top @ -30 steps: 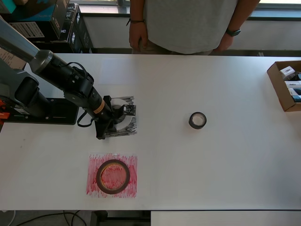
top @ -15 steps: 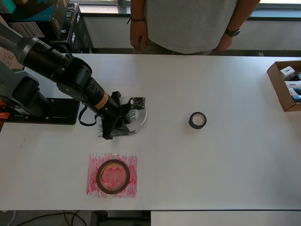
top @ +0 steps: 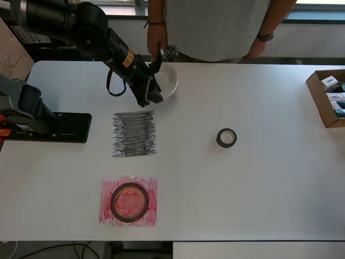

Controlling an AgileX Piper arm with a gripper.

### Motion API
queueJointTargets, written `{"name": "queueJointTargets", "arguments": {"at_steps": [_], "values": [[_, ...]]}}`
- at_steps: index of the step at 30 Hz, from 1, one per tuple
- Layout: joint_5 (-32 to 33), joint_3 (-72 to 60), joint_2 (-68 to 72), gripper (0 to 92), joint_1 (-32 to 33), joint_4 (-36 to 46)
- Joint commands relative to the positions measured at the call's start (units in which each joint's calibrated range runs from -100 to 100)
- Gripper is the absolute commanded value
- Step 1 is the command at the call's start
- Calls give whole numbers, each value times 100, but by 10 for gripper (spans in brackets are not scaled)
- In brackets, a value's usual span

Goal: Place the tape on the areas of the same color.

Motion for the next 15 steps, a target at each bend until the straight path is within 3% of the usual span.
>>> {"name": "queueJointTargets", "arguments": {"at_steps": [1, 15], "values": [[196, 212, 235, 0, 875, -66], [573, 185, 1760, 0, 1380, -142]]}}
